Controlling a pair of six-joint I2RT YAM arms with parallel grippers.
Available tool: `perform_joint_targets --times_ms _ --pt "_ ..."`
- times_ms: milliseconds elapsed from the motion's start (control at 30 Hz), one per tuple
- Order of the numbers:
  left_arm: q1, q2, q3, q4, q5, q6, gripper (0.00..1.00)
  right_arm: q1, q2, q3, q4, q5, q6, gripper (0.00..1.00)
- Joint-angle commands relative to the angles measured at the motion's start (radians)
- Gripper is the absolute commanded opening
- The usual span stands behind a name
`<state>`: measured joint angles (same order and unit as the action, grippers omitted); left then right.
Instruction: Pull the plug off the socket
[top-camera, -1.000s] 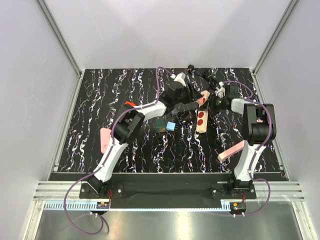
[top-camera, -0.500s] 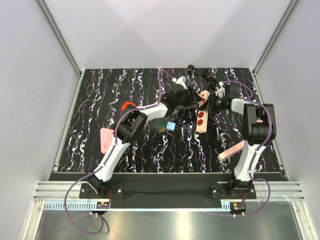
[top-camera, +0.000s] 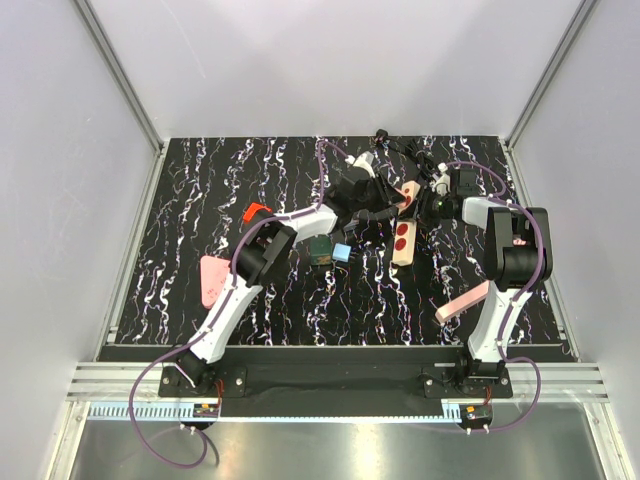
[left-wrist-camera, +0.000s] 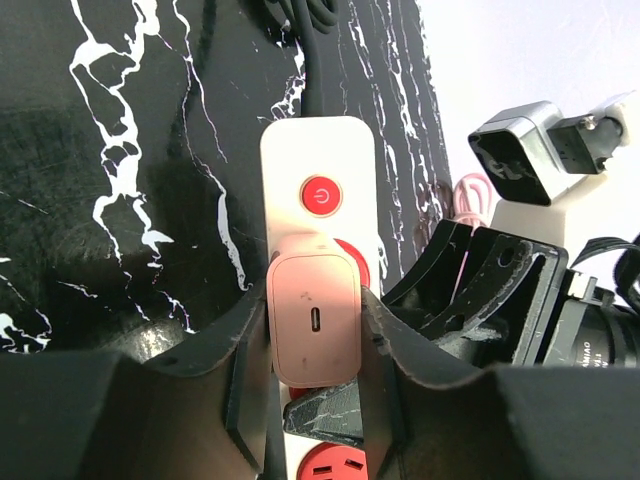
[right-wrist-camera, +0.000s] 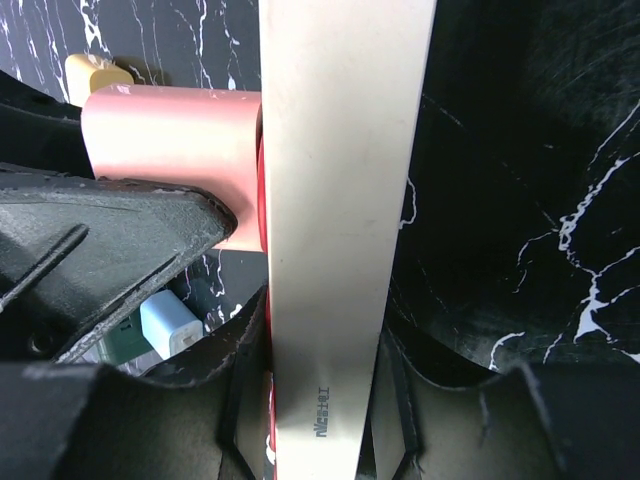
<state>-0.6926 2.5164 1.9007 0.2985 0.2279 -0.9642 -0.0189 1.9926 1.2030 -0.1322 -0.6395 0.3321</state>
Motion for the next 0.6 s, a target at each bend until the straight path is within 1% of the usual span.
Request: perform_joint_targets --times_ms 0,100,267,333,433,467,567 --pt "-0.004 -0.008 0.070 0.011 -0.053 0.054 0.00 0.039 -0.055 0.049 0.048 -0.042 -0.013 0.00" --pt "-0.019 -0.048 0.064 -0.019 -0.103 0.108 0.00 0.039 -0.049 0.052 0.040 -0.014 -0.007 0.00" --pt "-0.025 -0.117 0.021 -0.030 -0.122 0.133 0.00 0.037 -0.023 0.073 0.000 0.037 0.002 0.00" --pt "-0.025 -0.169 -0.035 -0.024 -0.153 0.151 0.00 0.037 -0.012 0.082 -0.007 0.054 0.004 0.00" --pt "-0.030 -0.244 -0.138 0.062 -0.194 0.170 0.00 0.037 -0.009 0.086 -0.012 0.061 0.005 0.00" --pt "-0.030 -0.258 -0.170 0.068 -0.199 0.176 0.00 0.037 -0.011 0.084 -0.012 0.067 0.007 0.00" --pt "-0.030 -0.306 -0.212 0.086 -0.223 0.197 0.00 0.037 -0.014 0.081 -0.012 0.083 0.005 0.00"
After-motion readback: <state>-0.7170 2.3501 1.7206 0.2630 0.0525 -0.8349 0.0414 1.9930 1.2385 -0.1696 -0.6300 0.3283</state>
